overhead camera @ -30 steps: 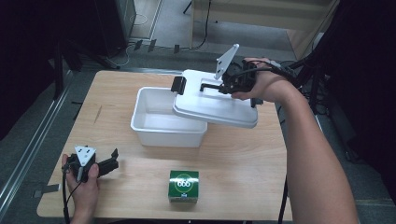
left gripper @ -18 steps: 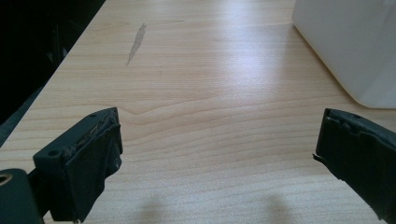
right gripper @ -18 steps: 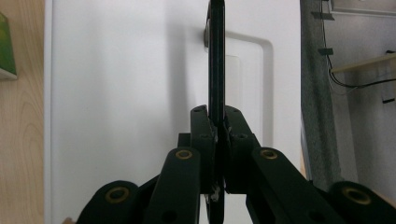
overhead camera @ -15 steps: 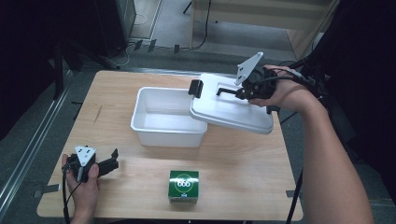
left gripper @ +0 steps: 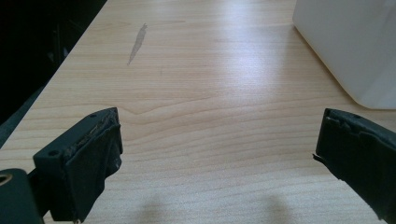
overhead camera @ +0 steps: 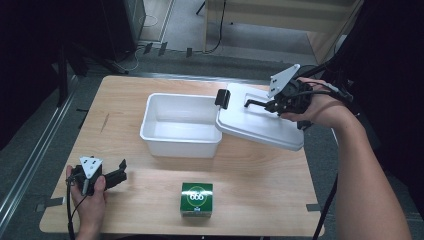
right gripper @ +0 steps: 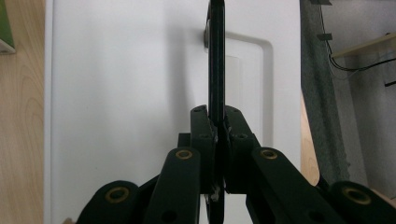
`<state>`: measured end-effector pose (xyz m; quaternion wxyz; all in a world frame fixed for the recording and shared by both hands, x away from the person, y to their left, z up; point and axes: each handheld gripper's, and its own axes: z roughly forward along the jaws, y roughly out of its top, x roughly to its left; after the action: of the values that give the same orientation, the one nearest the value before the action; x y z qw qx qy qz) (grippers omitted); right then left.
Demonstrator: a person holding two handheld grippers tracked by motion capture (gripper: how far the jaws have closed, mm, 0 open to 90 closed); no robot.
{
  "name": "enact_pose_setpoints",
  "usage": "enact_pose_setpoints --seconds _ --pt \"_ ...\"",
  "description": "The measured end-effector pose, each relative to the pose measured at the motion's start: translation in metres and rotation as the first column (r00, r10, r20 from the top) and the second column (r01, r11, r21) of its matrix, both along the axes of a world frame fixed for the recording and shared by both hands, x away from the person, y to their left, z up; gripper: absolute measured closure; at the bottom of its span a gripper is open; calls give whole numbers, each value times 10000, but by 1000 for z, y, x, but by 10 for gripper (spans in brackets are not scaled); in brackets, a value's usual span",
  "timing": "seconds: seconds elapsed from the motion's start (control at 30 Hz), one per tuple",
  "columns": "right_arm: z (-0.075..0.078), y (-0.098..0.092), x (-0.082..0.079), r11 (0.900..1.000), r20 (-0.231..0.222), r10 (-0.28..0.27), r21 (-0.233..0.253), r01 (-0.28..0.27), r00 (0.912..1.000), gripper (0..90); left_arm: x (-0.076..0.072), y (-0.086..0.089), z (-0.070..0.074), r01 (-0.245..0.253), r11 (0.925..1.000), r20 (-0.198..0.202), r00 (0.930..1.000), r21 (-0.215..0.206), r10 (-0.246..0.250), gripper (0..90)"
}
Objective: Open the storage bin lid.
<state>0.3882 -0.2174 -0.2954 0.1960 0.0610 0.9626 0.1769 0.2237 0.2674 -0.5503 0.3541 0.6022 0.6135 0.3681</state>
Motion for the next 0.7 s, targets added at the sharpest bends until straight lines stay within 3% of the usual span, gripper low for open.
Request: enact_pose_setpoints --seconds 0.37,0.7 --pt "-11 -27 -7 9992 -69 -404 64 405 9992 854 0 0 0 4 10000 14 10000 4 -4 12" --pt "-31 -47 -13 9975 -223 -705 -126 702 9973 854 0 0 0 23 10000 2 10000 23 -23 12"
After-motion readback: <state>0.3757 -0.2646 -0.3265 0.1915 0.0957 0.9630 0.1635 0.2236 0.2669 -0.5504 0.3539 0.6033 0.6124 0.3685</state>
